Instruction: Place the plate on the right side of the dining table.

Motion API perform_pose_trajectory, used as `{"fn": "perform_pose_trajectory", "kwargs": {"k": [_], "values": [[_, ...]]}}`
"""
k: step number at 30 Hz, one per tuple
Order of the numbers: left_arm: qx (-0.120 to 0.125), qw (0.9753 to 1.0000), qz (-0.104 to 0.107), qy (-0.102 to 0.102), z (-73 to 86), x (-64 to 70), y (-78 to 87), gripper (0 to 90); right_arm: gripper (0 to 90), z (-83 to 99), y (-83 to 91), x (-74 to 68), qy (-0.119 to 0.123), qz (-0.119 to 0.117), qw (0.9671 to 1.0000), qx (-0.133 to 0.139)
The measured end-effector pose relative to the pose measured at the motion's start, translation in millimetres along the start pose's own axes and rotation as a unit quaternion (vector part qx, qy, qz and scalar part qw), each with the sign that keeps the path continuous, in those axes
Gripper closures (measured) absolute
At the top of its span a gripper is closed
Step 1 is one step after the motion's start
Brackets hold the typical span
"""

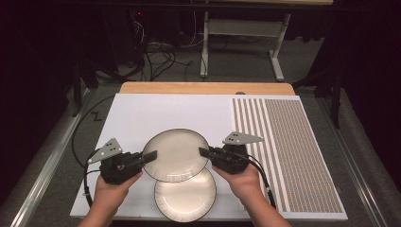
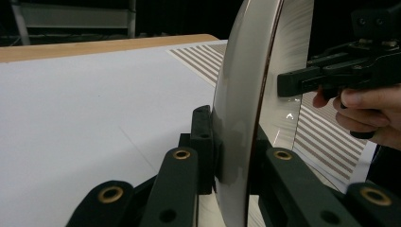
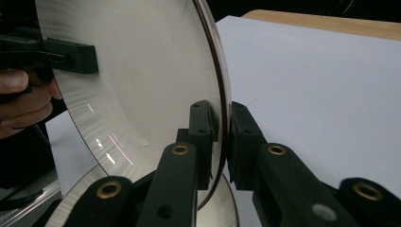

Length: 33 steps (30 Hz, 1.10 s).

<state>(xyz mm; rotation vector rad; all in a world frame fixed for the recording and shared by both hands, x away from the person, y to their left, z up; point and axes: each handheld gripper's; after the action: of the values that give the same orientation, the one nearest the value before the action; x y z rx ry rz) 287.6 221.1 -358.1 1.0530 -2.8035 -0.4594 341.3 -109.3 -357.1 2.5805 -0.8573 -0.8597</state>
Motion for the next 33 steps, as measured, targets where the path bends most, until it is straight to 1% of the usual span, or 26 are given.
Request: {"fn": "perform_pose_trajectory", "kwargs": {"k": [3,10,17,25,30,33], "values": [[-0.004,1.0000,0.004,-0.001,-3.3,1.8,-8.7,80.9,84.0,0.3,7.2,5.3,-0.001,0.007,1.0000,0.002],[-0.015,0.9996,0.021,0.014,-10.1,6.0,-34.0,80.2,84.3,0.3,23.8,18.6,-0.007,0.022,0.9997,0.010],[-0.037,0.9987,0.033,0.008,-21.9,17.0,-60.8,80.1,83.9,2.6,44.1,36.1,-0.019,0.039,0.9989,0.019],[-0.048,0.9974,0.053,0.007,-31.8,28.4,-91.9,79.8,83.7,6.7,70.1,55.0,-0.028,0.062,0.9973,0.028],[-0.059,0.9960,0.068,0.003,-41.0,35.8,-112.8,79.7,83.7,8.8,87.9,66.5,-0.034,0.075,0.9958,0.039],[-0.068,0.9949,0.074,-0.004,-47.8,41.2,-126.1,79.6,83.6,10.4,98.2,74.3,-0.039,0.084,0.9947,0.044]]}}
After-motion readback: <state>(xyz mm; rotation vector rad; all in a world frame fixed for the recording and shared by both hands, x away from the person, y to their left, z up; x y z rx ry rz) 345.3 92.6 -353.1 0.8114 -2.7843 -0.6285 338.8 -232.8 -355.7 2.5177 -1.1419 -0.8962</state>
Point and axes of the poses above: each handheld gripper's, and its own axes: y roughly backward along the jaws, z roughly out of its underside, x roughly to its right, and after that the axes turned 15 degrees about -y, right-handed
